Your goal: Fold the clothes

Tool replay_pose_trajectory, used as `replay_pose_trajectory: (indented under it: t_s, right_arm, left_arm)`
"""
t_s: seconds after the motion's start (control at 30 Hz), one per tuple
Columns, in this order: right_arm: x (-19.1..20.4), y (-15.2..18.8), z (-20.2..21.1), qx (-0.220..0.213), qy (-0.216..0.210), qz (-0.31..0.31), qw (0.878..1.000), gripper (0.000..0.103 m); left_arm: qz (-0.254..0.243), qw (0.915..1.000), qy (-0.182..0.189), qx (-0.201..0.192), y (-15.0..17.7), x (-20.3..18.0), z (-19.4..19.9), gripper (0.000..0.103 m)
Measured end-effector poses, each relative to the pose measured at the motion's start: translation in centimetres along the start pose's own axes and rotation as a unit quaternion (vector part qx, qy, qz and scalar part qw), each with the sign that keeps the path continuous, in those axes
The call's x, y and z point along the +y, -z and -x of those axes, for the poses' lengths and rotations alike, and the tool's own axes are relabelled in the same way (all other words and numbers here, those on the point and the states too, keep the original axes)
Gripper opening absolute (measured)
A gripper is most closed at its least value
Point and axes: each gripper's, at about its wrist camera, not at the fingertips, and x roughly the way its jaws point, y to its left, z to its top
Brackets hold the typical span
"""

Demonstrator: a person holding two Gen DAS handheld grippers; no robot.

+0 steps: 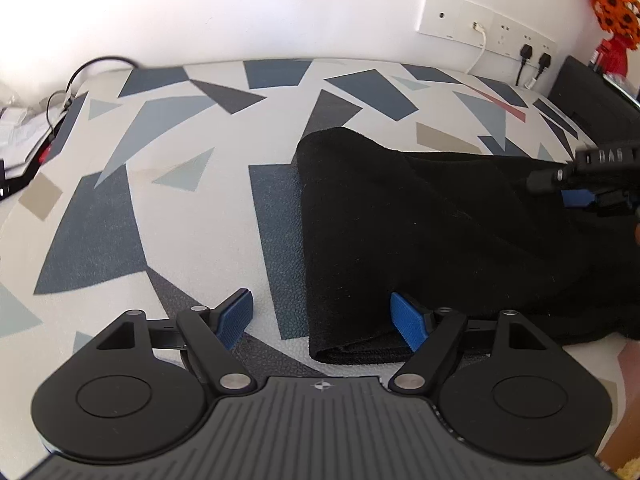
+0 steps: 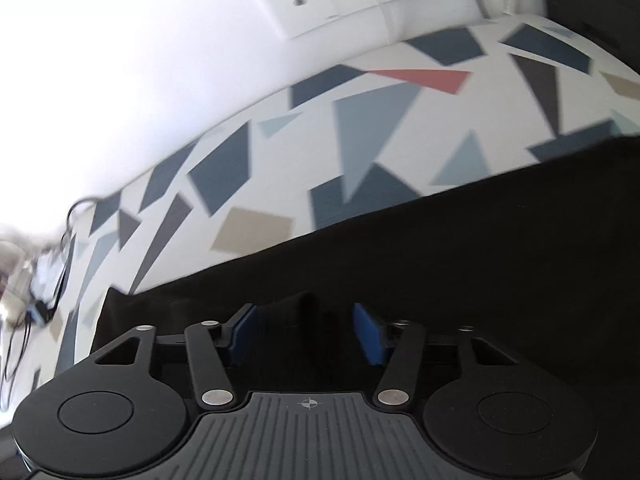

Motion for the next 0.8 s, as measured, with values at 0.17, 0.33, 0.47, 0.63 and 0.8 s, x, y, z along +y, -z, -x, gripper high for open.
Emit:
replay_pose_trajectory:
  t_s: [0.17,0.33,0.47,0.63,0.8]
  right_arm:
    - [0.7,0.2,0.0,0.006,0.008,0.038,0.999,0.009]
    - [0.6,-0.8,1.6,-0.056,0.028,0.038,0.997,0.008]
    - [0.4,-0.4,-0.3,-0.024,0.053,0.064,0.996,0.022]
    - [-1.2,0.2,2.7,-0.088,0.075,0.038,0.993,0.056]
    - [-8.0,0.9,8.2,-0.155,0.082,-0.103,0.979,0.06]
  left_arm:
    - [0.012,0.9998,-0.005,-0.012,-0.2,-0.2,0.1,0.08]
    - [0.022,0.9996,-0.008,-0.019,-0.4,-0.5,0.1,0.087]
    - [0.002,0.9999,-0.01,-0.002,-0.6,-1.4,-0.7,0.087]
    - [-0.006,0.9998,-0.019,0.0,-0.5,-1.7,-0.7,0.09]
    - [0.014,0.9995,-0.027,0.013,-0.8,-1.4,-1.1,0.098]
